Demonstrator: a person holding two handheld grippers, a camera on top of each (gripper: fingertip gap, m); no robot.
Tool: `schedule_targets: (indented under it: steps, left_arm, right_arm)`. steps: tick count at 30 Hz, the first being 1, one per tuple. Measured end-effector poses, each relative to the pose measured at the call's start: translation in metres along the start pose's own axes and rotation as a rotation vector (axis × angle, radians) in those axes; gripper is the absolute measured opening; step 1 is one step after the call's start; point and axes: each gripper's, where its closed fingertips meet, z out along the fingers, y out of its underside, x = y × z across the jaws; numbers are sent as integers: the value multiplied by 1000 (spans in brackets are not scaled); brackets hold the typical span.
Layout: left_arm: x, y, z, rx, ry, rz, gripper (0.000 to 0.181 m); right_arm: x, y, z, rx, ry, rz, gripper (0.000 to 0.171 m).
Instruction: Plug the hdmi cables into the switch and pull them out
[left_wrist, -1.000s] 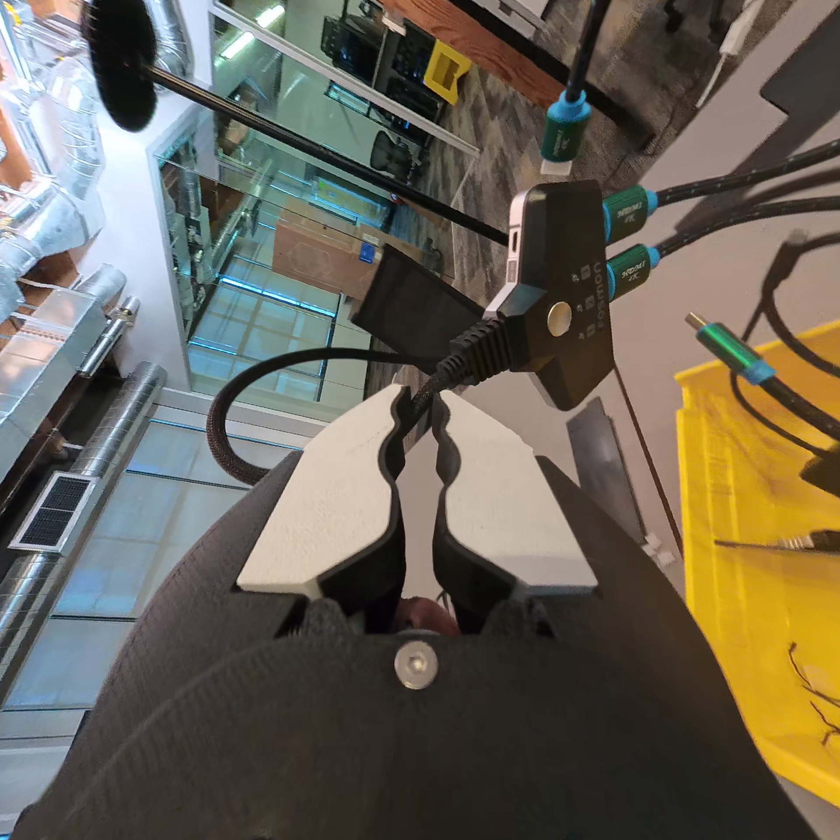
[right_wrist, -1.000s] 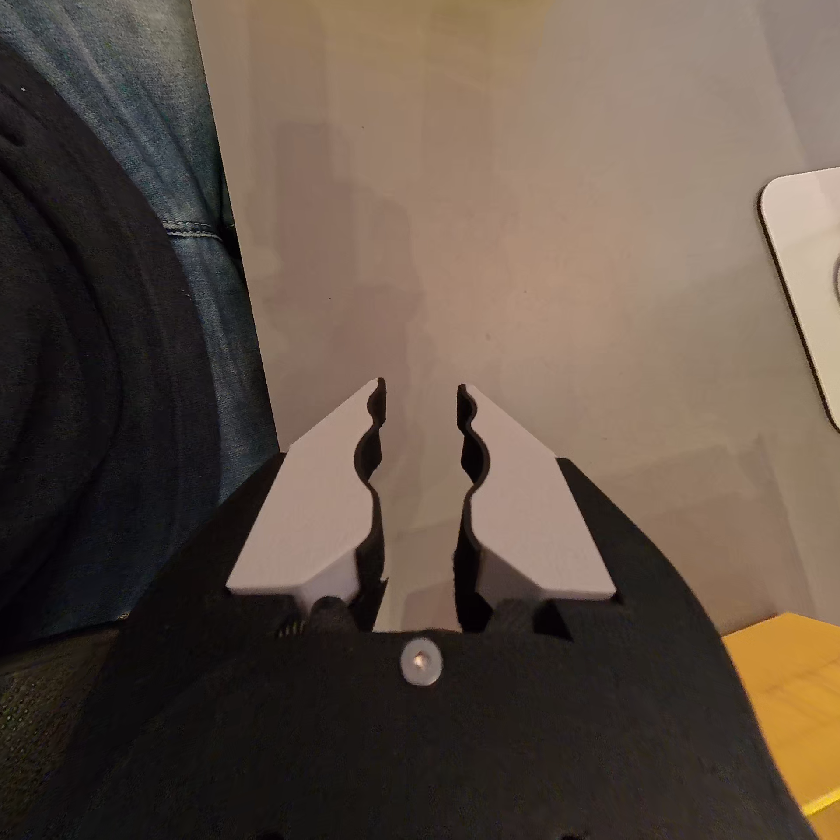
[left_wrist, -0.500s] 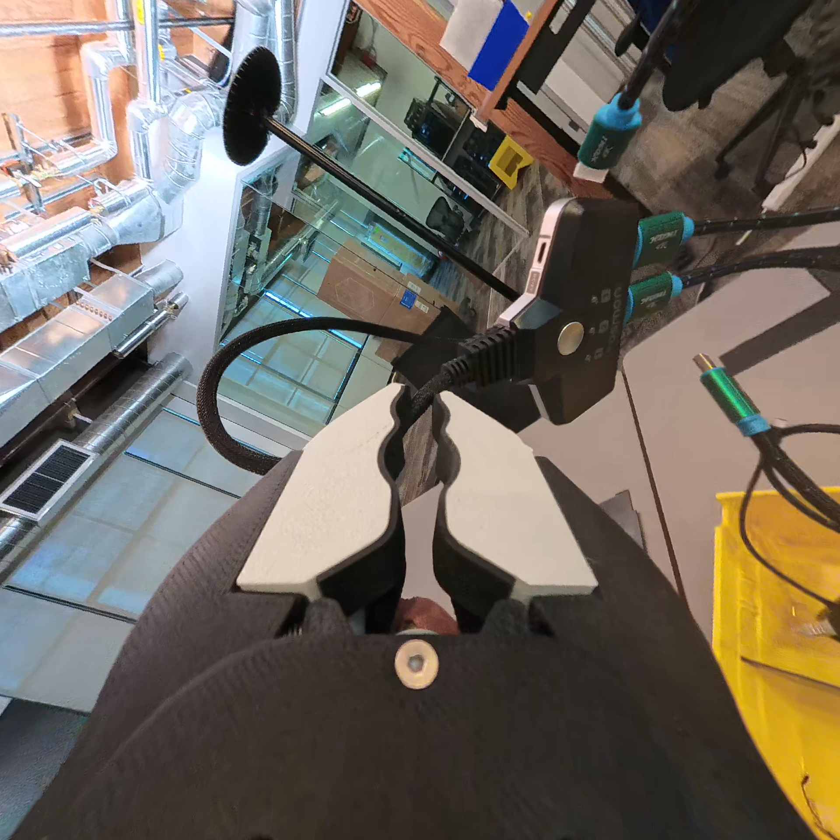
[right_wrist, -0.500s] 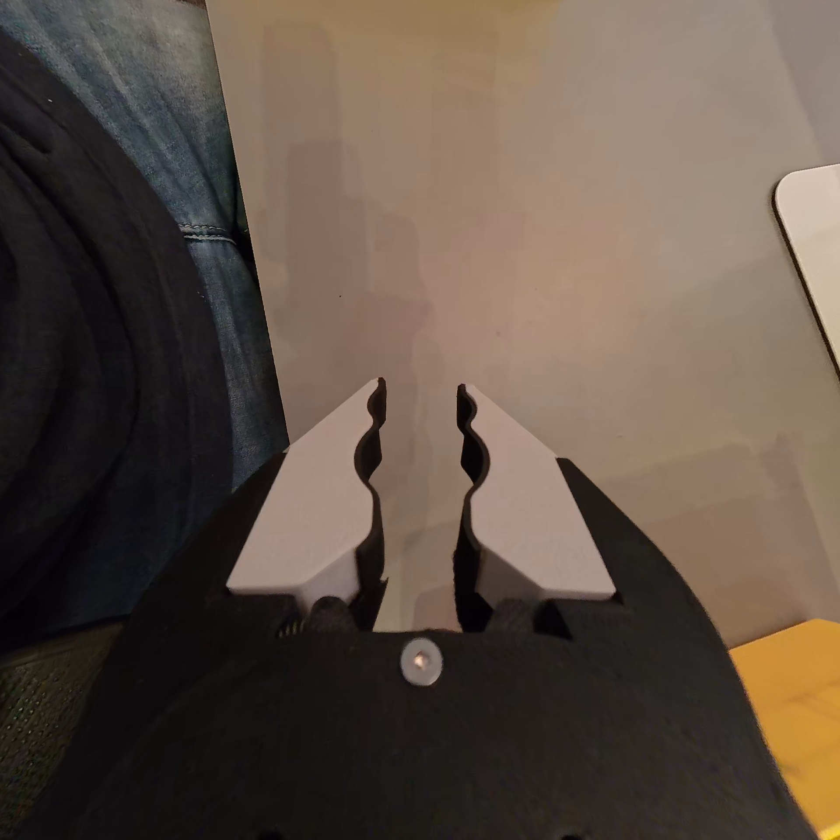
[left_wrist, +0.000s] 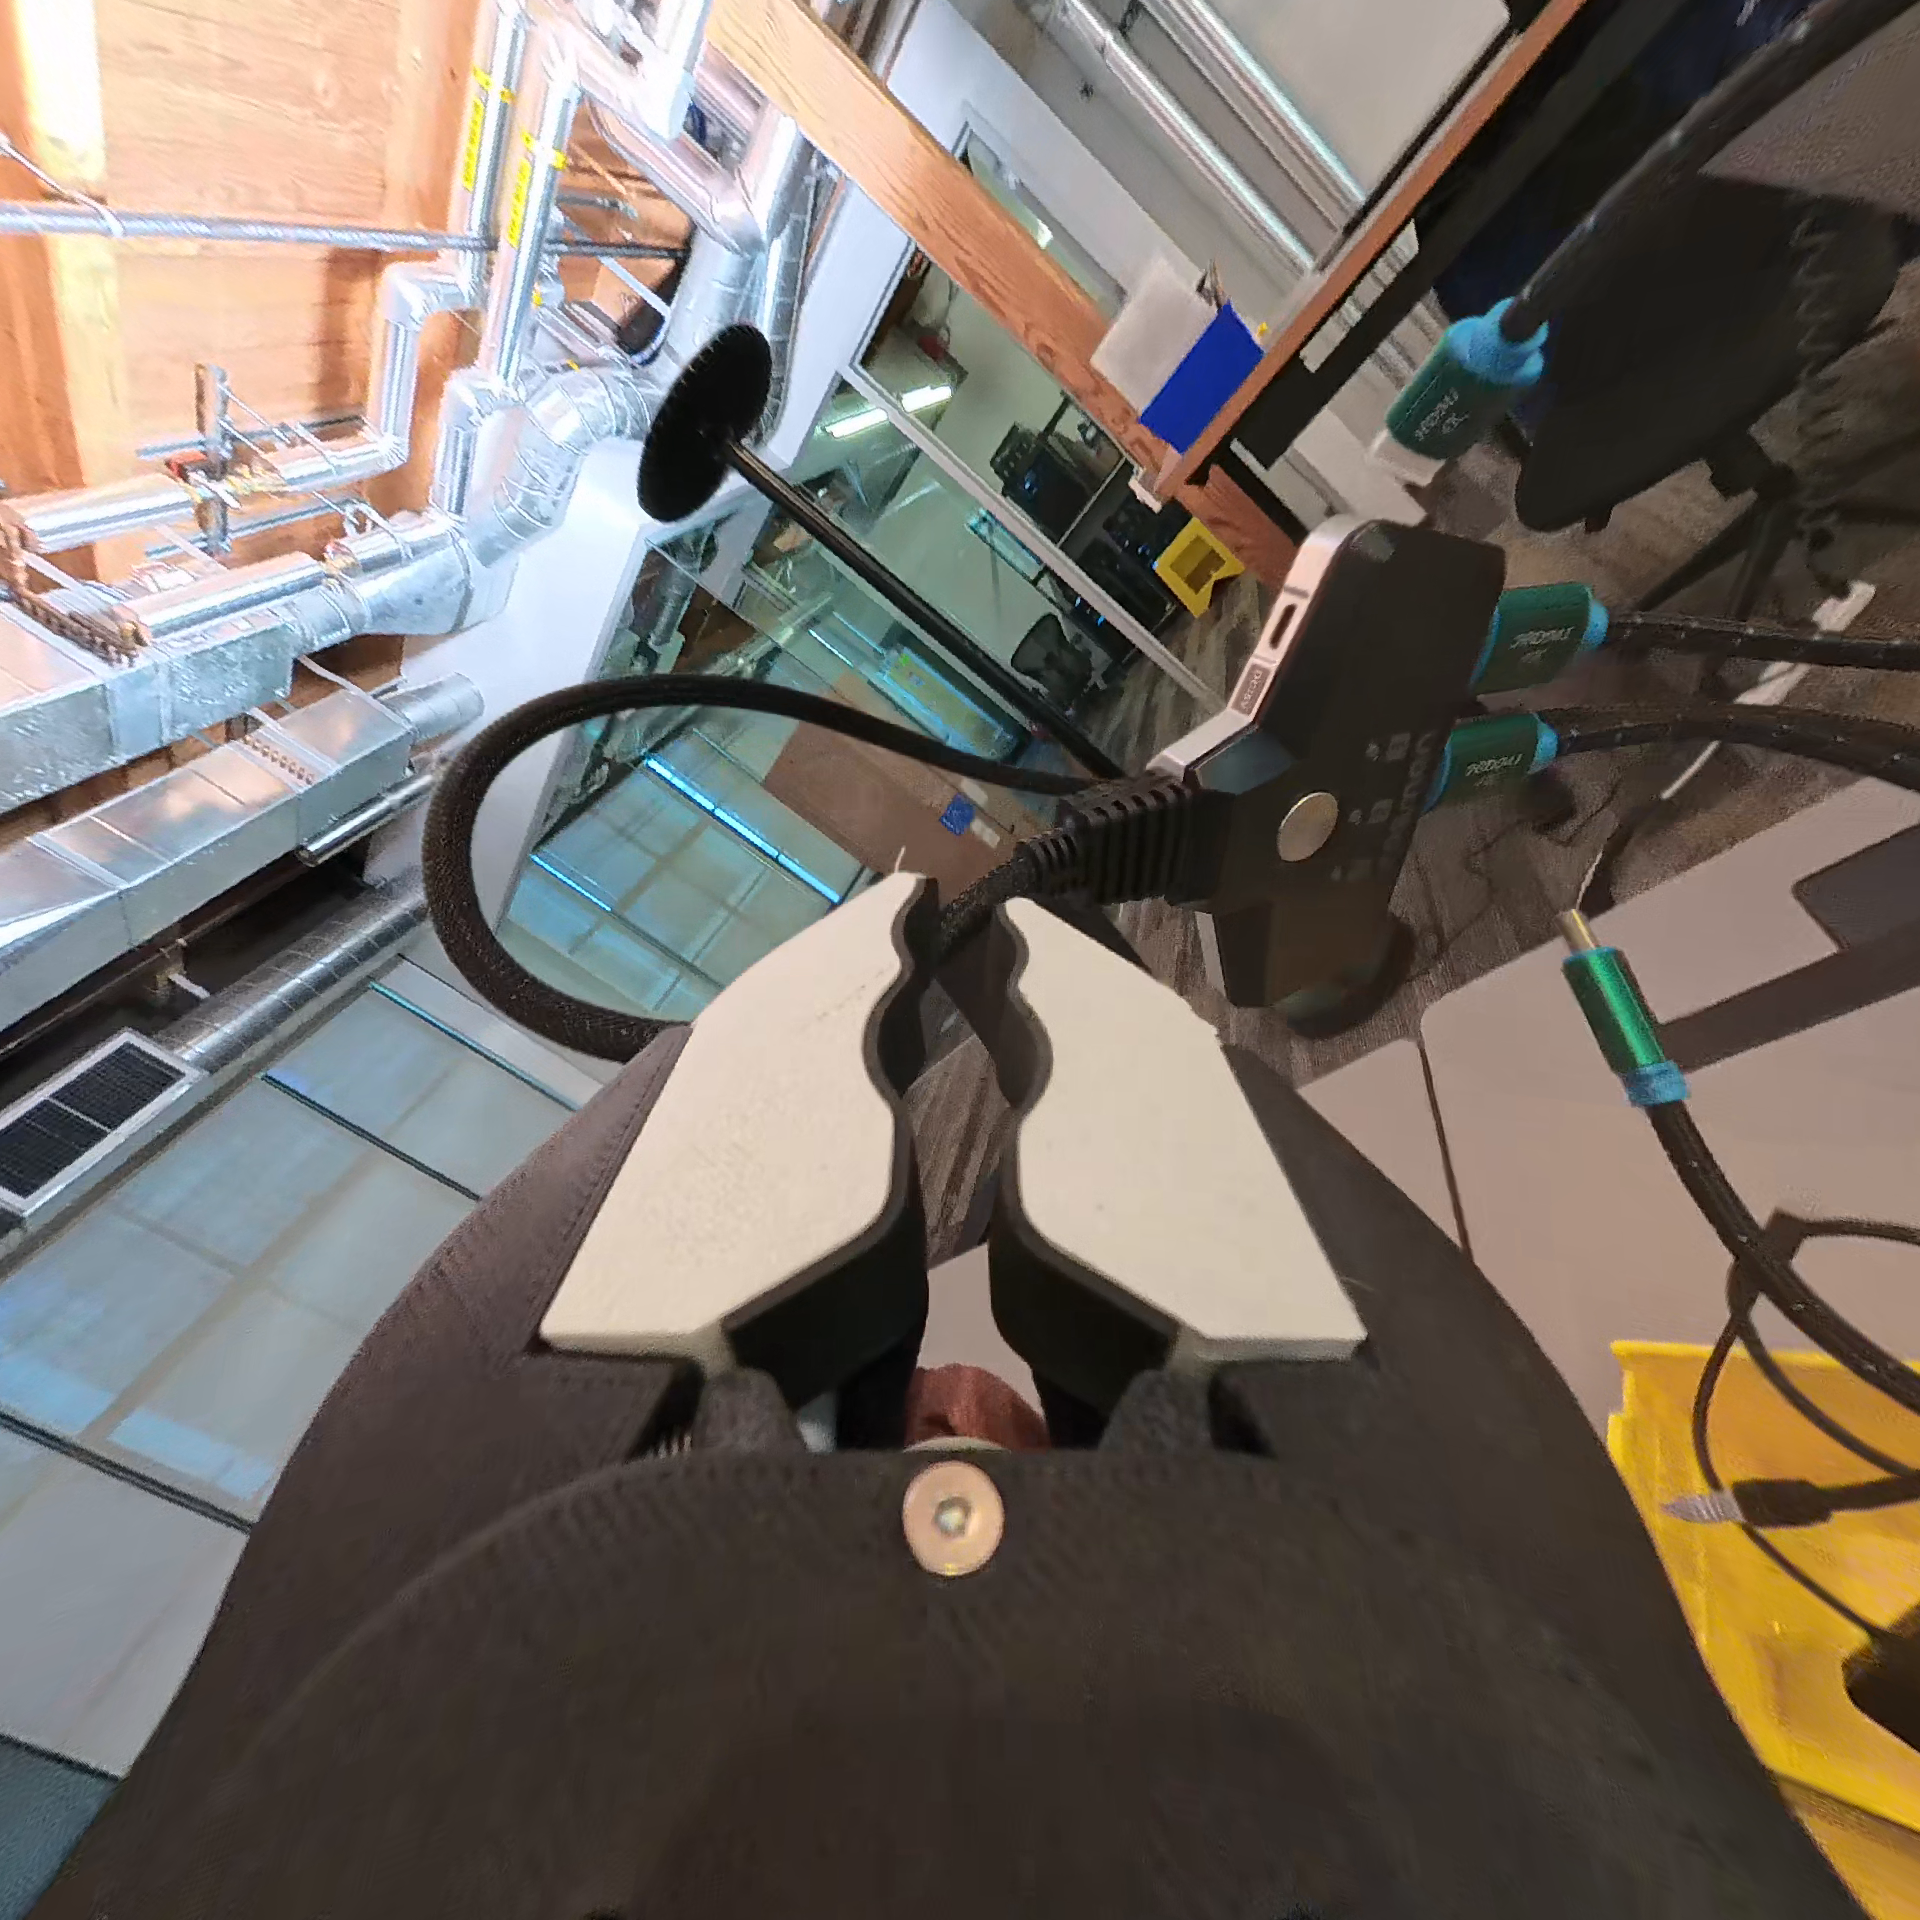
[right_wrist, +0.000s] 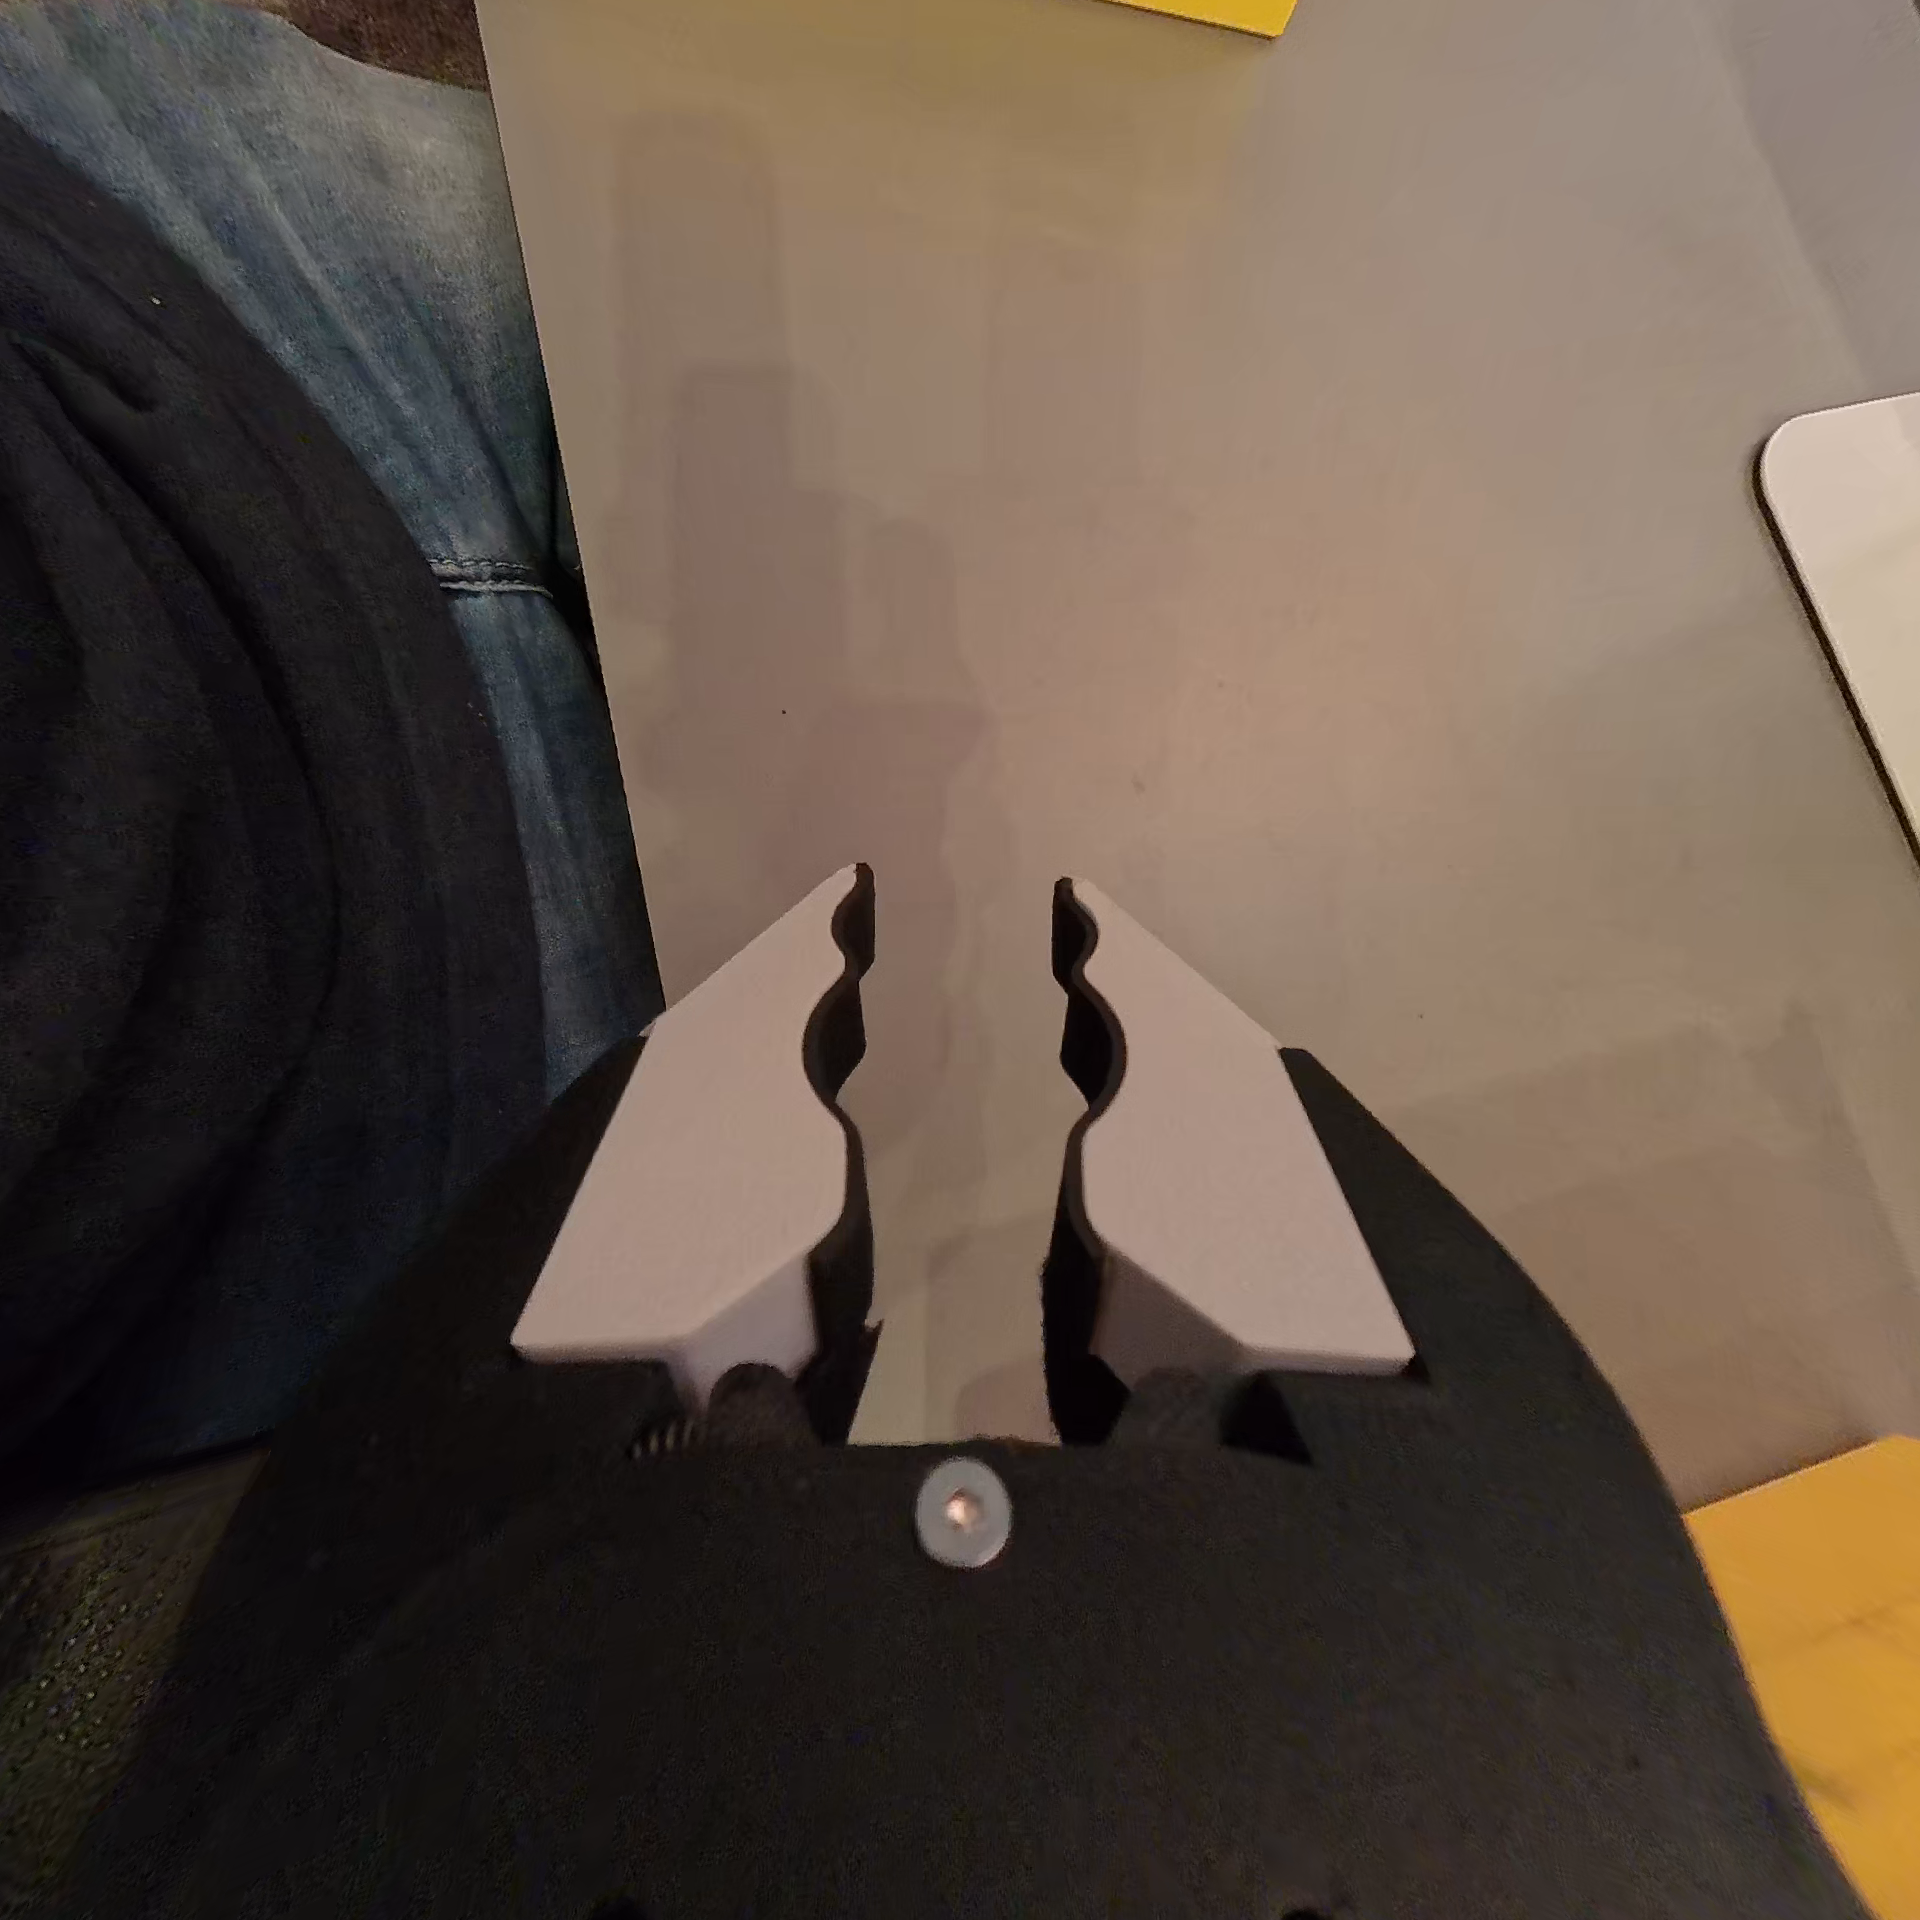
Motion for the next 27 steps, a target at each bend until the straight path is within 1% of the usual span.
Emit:
schedule_targets:
  steps: [3, 6, 10, 12, 14, 16, 17, 19, 22, 26, 27]
  left_arm:
    - [-6, -24, -7, 49, -10, -16, 7]
    - [-5, -49, -18, 102, 13, -37, 8]
    - [16, -82, -36, 172, 83, -54, 8]
    - [33, -96, -46, 207, 131, -59, 8]
    - [54, -109, -56, 232, 190, -62, 8]
    - [78, -121, -66, 258, 244, -63, 7]
    - [92, -125, -71, 265, 273, -60, 8]
    - [122, -132, -78, 277, 337, -53, 8]
    - [175, -131, -85, 267, 451, -50, 8]
    - [249, -115, -90, 215, 598, -48, 7]
    - [265, -108, -90, 196, 625, -48, 8]
  right_arm:
    - [-2, -2, -1, 7, 0, -3, 33]
    - [-2, -4, -3, 23, 3, 2, 33]
    - [0, -9, -8, 70, 15, 18, 35]
    - [4, -12, -12, 97, 36, 30, 40]
    - [9, -17, -16, 128, 66, 40, 47]
    - [14, -21, -20, 154, 98, 54, 59]
    - [15, -23, -22, 163, 105, 54, 60]
    - [16, -27, -26, 181, 117, 50, 60]
    - [18, -32, -31, 212, 138, 41, 59]
    - [20, -34, -37, 234, 167, 42, 57]
    - [22, -33, -39, 239, 176, 52, 49]
